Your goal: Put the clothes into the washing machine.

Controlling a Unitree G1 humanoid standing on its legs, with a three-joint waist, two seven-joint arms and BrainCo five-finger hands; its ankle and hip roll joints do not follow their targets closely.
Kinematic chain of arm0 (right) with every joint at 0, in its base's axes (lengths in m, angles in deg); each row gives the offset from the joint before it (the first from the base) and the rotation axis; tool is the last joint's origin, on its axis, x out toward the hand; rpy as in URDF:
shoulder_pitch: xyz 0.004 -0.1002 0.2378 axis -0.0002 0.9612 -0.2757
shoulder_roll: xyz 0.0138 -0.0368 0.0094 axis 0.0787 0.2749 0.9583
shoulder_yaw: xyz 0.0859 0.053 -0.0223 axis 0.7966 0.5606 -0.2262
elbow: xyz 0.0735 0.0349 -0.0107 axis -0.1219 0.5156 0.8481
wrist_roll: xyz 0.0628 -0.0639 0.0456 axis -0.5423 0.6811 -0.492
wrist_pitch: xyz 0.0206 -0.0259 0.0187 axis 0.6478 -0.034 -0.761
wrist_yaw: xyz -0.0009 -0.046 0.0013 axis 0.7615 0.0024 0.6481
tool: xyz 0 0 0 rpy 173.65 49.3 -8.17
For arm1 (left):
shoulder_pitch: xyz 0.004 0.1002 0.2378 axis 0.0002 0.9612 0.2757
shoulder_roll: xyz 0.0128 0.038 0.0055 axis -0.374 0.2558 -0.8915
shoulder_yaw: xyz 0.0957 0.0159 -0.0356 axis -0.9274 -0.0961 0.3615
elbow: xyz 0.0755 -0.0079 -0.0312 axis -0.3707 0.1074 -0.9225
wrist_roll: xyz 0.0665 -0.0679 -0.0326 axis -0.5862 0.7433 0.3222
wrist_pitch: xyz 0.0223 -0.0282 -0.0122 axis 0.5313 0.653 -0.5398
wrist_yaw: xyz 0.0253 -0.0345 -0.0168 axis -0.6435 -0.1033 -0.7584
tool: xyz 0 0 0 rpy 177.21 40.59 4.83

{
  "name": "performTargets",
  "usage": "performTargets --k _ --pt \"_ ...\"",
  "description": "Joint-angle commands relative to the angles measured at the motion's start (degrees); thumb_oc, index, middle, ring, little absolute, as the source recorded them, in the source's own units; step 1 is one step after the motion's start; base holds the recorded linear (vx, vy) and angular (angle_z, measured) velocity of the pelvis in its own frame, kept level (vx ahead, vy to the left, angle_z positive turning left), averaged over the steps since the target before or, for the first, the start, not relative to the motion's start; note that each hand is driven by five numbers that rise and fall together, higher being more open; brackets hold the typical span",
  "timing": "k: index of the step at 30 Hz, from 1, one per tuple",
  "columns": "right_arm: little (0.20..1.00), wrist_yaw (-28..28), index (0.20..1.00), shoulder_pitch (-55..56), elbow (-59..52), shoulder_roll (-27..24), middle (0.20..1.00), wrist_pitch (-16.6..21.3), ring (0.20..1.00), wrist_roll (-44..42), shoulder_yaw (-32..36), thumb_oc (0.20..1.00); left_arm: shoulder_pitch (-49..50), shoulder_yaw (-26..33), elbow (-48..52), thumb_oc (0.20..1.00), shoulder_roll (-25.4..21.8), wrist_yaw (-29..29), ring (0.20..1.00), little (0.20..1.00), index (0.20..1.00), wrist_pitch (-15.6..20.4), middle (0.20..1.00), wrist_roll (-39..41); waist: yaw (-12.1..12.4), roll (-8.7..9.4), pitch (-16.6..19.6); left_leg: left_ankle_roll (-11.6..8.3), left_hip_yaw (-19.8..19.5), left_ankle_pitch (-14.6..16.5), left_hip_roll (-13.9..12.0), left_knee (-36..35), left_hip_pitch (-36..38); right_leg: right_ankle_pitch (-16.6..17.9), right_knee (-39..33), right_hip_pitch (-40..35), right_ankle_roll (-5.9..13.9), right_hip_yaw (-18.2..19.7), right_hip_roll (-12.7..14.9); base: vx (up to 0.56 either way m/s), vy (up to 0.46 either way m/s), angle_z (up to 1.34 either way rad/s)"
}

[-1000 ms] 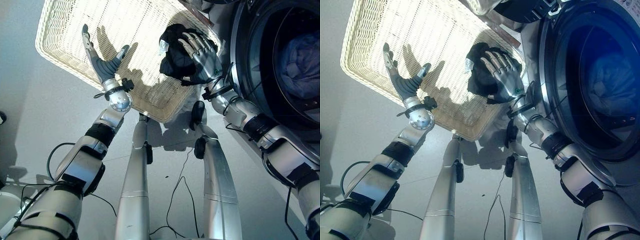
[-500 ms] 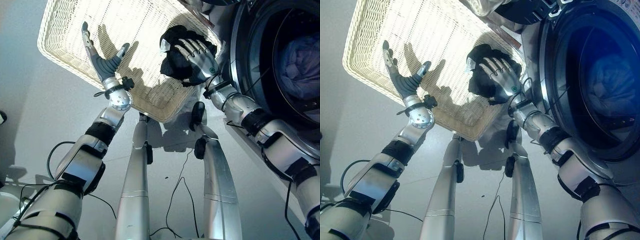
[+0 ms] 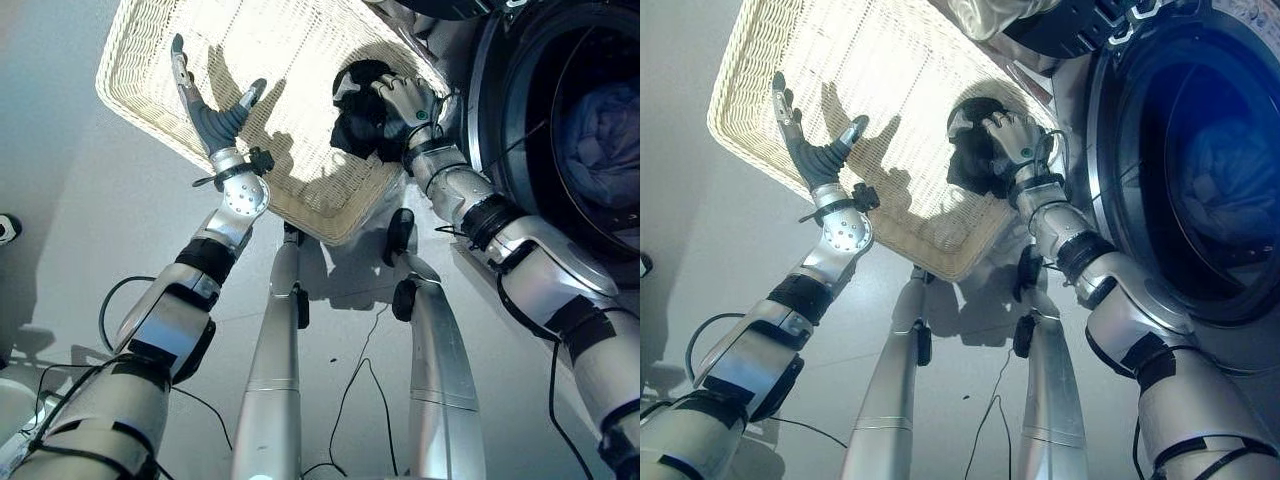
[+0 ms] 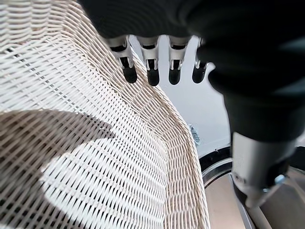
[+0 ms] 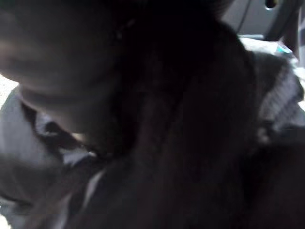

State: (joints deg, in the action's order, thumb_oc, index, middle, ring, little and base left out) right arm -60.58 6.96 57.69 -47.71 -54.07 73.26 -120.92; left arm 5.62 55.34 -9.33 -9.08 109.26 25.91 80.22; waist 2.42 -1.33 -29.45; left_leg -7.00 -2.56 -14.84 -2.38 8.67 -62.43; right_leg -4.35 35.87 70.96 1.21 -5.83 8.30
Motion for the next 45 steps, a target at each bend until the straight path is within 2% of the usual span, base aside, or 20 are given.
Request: performTargets --k 1,6,9,11,13,15,16,21,24,25,27,31,35,37,42,44,45 --pt "0.200 -3.19 0.200 3.27 6.28 -2.29 0.200 -2.60 0.200 0.21 -1.13 0.200 -3.18 2.40 -1.62 1.000 1.66 1.15 1.000 1.000 1.000 3.45 1.000 -1.56 -0.62 -2.82 -0.34 0.89 1.80 7.45 3.94 7.86 -1.77 9.60 -15.03 -5.40 6.39 -2.28 -2.81 0.00 0.000 0.00" --pt "0.200 -3.07 0.200 3.98 5.94 -2.25 0.200 -2.18 0.200 0.41 -0.67 0.200 -2.83 2.61 -1.12 1.000 1.79 1.32 1.000 1.000 1.000 3.24 1.000 -1.79 -0.65 -2.93 -0.34 0.91 1.81 7.49 3.98 7.84 -1.75 9.57 -14.97 -5.31 6.44 -2.12 -2.82 0.00 0.000 0.00" --pt "0.200 -2.58 0.200 4.61 5.14 -2.08 0.200 -0.87 0.200 -3.82 -0.38 0.200 -2.60 2.65 -0.88 1.000 1.82 0.41 1.000 1.000 1.000 2.61 1.000 -1.78 -0.66 -2.89 -0.34 0.84 1.81 7.38 3.85 7.80 -1.91 9.56 -14.99 -5.26 6.39 -2.09 -2.83 0.00 0.000 0.00" --pt "0.200 -2.46 0.200 5.93 3.53 -1.92 0.200 1.71 0.200 -17.58 1.87 0.200 -2.21 2.54 -0.81 1.000 1.72 -1.39 1.000 1.000 1.000 1.94 1.000 -1.35 -0.78 -2.90 -0.34 0.82 1.84 7.27 3.77 7.71 -1.87 9.61 -14.85 -5.15 6.28 -2.06 -2.85 0.00 0.000 0.00" --pt "0.200 -2.54 0.200 7.69 1.23 -1.49 0.200 4.07 0.200 -27.84 4.87 0.200 -1.41 2.99 -0.67 1.000 1.31 -4.25 1.000 1.000 1.000 1.74 1.000 -0.80 -0.93 -2.86 -0.34 0.72 1.93 7.36 3.74 7.84 -1.96 9.51 -14.72 -4.96 6.18 -1.86 -2.98 0.00 0.000 0.00" --pt "0.200 -4.25 0.200 11.45 -3.75 -1.11 0.200 9.33 0.200 -42.23 10.13 0.200 0.07 3.21 0.16 1.000 0.77 -5.51 1.000 1.000 1.000 0.50 1.000 -2.49 -1.26 -2.60 -0.34 0.58 2.10 7.38 3.62 7.89 -2.12 9.51 -14.61 -4.67 6.03 -1.68 -3.13 0.00 0.000 0.00" --pt "0.200 -5.75 0.200 13.42 -6.37 -0.86 0.200 10.55 0.200 -47.36 12.35 0.200 0.85 3.30 0.67 1.000 0.38 -6.24 1.000 1.000 1.000 -0.14 1.000 -2.85 -1.45 -2.45 -0.34 0.50 2.22 7.52 3.60 8.00 -2.16 9.34 -14.51 -4.59 6.02 -1.54 -3.27 0.01 0.034 -0.01" --pt "0.200 -20.06 0.200 23.98 -17.88 0.06 0.200 20.28 0.200 -81.76 21.03 0.200 5.05 4.61 2.26 1.000 -1.00 -8.27 1.000 1.000 1.000 -4.08 1.000 -5.01 -2.92 -1.10 -0.34 0.27 2.99 7.82 3.05 8.35 -2.03 9.05 -14.01 -4.33 5.87 -1.13 -3.90 0.01 0.044 -0.03" --pt "0.200 -25.73 0.200 28.12 -21.44 0.06 0.200 23.27 0.200 -94.05 23.50 0.200 5.97 4.92 2.19 1.000 -1.49 -8.13 1.000 1.000 1.000 -5.02 1.000 -4.27 -3.74 -0.30 -0.34 0.28 3.30 7.92 2.65 8.42 -1.92 8.93 -13.78 -4.32 5.85 -0.86 -4.19 0.01 0.038 -0.02" --pt "0.200 -29.42 0.200 30.82 -23.16 -0.12 0.200 25.78 0.200 -101.76 25.92 0.200 6.81 5.34 1.99 1.000 -2.13 -8.06 1.000 1.000 1.000 -4.95 1.000 -3.86 -4.25 0.20 -0.34 0.26 3.39 8.04 2.27 8.30 -1.78 8.83 -13.69 -4.39 5.92 -0.62 -4.40 0.00 0.032 -0.03" --pt "0.200 -30.32 0.200 31.59 -23.52 -0.21 0.200 26.42 0.200 -103.85 26.79 0.200 7.08 5.46 1.90 1.000 -2.37 -8.05 1.000 1.000 1.000 -4.79 1.000 -3.69 -4.39 0.36 -0.34 0.24 3.43 8.10 2.15 8.23 -1.65 8.81 -13.73 -4.50 5.96 -0.50 -4.50 -0.01 0.023 -0.05" --pt "0.200 -35.96 0.200 34.47 -22.32 -1.10 0.200 29.29 0.200 -117.64 33.85 0.200 7.79 6.25 0.53 1.000 -4.11 -8.16 1.000 1.000 1.000 -3.02 1.000 -2.90 -5.26 1.16 -0.34 0.01 3.43 8.56 1.41 7.38 -0.84 8.95 -14.49 -5.28 6.44 0.09 -4.71 -0.01 0.006 -0.08" --pt "0.200 -37.83 0.200 34.68 -16.95 -2.57 0.200 30.50 0.200 -127.62 39.91 0.200 7.90 6.50 -1.20 1.000 -5.10 -8.90 1.000 1.000 1.000 -0.98 1.000 -2.85 -5.47 1.51 -0.34 -0.18 3.45 9.02 1.15 7.08 -0.44 9.20 -15.14 -5.82 6.79 0.17 -4.48 -0.01 -0.025 -0.09" --pt "0.200 -36.70 0.200 33.82 -12.67 -3.51 0.200 30.67 0.200 -130.41 42.50 0.200 7.36 6.54 -2.49 1.000 -5.49 -9.49 1.000 1.000 1.000 -0.11 1.000 -2.61 -5.51 1.58 -0.34 -0.24 3.46 9.31 1.07 7.05 -0.39 9.29 -15.47 -5.98 6.91 0.17 -4.37 0.00 -0.041 -0.09" --pt "0.200 -31.28 0.200 29.96 -2.67 -6.92 0.200 30.60 0.200 -129.58 47.30 0.200 6.25 6.48 -4.86 1.000 -6.05 -10.63 1.000 1.000 1.000 1.65 1.000 -1.93 -5.09 1.31 -0.34 -0.32 3.25 9.57 0.89 6.57 -0.26 9.66 -16.40 -6.28 7.01 0.03 -4.14 0.00 -0.015 -0.01" --pt "0.200 -26.81 0.200 28.26 1.53 -8.97 0.200 31.62 0.200 -127.88 49.16 0.200 5.94 6.02 -5.80 1.000 -6.37 -10.94 1.000 1.000 1.000 2.40 1.000 -1.80 -4.98 1.22 -0.34 -0.41 3.18 9.65 0.81 6.71 -0.31 9.91 -16.59 -6.39 7.04 -0.01 -4.04 0.00 -0.037 0.02" --pt "0.200 -22.74 0.200 27.28 1.87 -10.33 0.200 32.81 0.200 -126.37 49.72 0.200 5.83 5.56 -5.73 1.000 -6.63 -10.81 1.000 1.000 1.000 2.36 1.000 -1.67 -4.93 1.21 -0.34 -0.46 3.12 9.73 0.74 6.86 -0.42 10.08 -16.69 -6.35 7.04 -0.05 -3.98 0.00 -0.041 0.00"
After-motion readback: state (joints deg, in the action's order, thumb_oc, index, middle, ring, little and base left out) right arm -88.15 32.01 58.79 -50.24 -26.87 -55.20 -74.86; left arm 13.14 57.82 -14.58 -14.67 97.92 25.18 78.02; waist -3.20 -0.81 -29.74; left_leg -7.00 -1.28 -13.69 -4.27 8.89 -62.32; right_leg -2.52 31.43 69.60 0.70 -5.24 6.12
